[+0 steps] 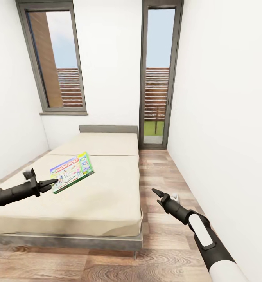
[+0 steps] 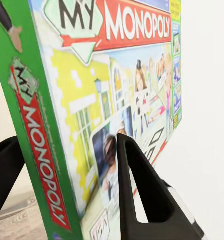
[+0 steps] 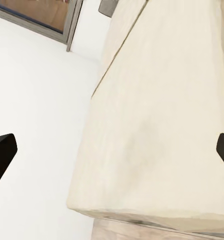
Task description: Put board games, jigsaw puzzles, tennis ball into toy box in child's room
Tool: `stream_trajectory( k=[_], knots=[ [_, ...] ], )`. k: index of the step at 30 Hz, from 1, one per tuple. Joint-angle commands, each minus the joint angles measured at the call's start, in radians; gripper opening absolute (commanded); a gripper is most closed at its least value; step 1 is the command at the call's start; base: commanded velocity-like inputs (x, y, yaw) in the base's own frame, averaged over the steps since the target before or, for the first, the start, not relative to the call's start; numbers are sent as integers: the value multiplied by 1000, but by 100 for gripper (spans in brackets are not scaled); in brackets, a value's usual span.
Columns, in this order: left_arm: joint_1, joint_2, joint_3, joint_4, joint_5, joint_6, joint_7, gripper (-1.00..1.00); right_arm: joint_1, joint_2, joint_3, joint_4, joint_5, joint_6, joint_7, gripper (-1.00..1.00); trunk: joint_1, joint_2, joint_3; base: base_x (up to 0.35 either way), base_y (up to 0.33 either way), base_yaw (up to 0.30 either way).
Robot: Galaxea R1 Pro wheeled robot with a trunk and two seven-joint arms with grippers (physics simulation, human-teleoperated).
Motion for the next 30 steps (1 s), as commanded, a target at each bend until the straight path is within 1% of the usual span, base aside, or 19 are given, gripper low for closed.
stream_trajectory(
  k=[1, 11, 21, 24, 27, 30],
  knots=[
    [0, 2, 0, 0, 1, 9, -2, -100, -1, 0, -3, 0, -3, 6, 3, 100, -4, 7, 2, 0, 0, 0],
    [0, 3, 1, 0, 1, 9, -2, -100, -1, -1, -7, 0, -3, 3, 45, 100, -42, 77, 33, 0, 0, 0],
    [0, 2, 0, 0, 1, 9, -2, -100, 0, -1, -9, -1, -3, 3, 51, 100, -81, 147, 65, 0, 0, 0],
    [0, 1, -10, 0, 1, 9, -2, -100, 0, -1, -7, 0, -3, 3, 51, 100, -92, 168, 74, 0, 0, 0],
    [-1, 3, -45, 0, 1, 9, -2, -100, 0, -1, -3, -1, -2, 2, 47, 100, -104, 189, 84, 0, 0, 0],
    [-1, 3, -57, 0, 2, 9, -2, -100, 0, -1, -2, -2, -2, 1, 38, 100, -115, 210, 93, 0, 0, 0]
  ],
)
